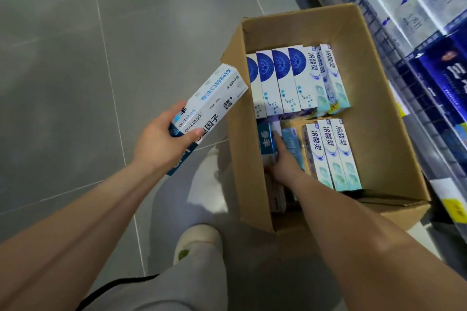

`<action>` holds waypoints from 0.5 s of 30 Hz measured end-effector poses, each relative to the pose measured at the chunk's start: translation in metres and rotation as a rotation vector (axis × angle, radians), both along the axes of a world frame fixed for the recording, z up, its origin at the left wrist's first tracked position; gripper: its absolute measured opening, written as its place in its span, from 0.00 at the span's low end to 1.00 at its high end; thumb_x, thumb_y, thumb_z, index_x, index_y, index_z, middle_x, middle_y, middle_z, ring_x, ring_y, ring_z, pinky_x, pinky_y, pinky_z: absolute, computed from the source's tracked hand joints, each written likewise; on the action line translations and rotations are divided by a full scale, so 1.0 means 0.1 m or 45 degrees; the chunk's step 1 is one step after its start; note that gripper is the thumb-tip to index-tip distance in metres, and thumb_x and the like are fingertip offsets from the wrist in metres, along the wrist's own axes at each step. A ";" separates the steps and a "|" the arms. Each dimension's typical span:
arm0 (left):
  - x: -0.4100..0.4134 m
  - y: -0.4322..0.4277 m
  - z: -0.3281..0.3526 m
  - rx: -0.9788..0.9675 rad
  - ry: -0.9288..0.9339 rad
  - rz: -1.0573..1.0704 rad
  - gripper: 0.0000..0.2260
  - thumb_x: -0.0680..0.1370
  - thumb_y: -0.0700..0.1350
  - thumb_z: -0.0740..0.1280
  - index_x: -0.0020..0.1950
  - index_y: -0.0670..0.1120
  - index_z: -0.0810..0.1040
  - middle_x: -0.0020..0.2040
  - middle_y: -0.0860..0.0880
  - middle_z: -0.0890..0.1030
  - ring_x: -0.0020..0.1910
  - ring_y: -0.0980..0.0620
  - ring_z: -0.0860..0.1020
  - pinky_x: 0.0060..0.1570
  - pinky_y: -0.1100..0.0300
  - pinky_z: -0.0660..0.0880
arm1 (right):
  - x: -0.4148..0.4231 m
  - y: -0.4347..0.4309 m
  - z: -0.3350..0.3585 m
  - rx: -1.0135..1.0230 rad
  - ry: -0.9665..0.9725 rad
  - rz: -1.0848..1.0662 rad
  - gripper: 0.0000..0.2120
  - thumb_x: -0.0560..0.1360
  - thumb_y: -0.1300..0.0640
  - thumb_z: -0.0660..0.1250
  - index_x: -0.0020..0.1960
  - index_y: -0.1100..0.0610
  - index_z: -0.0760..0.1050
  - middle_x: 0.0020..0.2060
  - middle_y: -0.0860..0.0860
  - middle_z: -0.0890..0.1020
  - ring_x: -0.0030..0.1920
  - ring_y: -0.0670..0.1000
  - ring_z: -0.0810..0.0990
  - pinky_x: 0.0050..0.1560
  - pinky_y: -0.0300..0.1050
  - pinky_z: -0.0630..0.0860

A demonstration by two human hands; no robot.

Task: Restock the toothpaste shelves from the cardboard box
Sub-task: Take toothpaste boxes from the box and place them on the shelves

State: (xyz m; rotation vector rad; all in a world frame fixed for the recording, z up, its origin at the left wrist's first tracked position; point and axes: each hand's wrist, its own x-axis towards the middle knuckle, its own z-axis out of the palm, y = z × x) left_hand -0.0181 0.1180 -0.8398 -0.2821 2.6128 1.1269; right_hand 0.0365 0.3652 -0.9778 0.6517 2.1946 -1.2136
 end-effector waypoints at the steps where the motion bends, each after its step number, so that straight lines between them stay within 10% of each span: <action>1: -0.01 0.01 0.01 0.001 0.004 -0.004 0.25 0.71 0.52 0.74 0.66 0.63 0.71 0.55 0.58 0.80 0.51 0.56 0.79 0.52 0.58 0.74 | -0.01 0.03 0.06 0.002 0.030 -0.004 0.45 0.72 0.63 0.66 0.73 0.32 0.43 0.59 0.51 0.75 0.55 0.51 0.75 0.59 0.54 0.72; 7: -0.03 0.24 0.59 0.009 -0.070 -0.003 0.24 0.71 0.53 0.73 0.65 0.63 0.71 0.52 0.58 0.79 0.48 0.56 0.78 0.47 0.61 0.71 | 0.01 0.24 0.92 -0.013 0.139 -0.152 0.40 0.72 0.59 0.71 0.74 0.38 0.53 0.68 0.54 0.67 0.62 0.55 0.72 0.57 0.54 0.76; 15: 0.12 0.68 2.77 0.030 -0.138 -0.147 0.24 0.71 0.54 0.73 0.64 0.66 0.70 0.52 0.60 0.78 0.50 0.54 0.78 0.50 0.59 0.74 | 0.27 0.53 3.70 -0.172 0.348 -0.498 0.36 0.72 0.59 0.71 0.73 0.42 0.60 0.61 0.52 0.76 0.57 0.51 0.78 0.57 0.54 0.77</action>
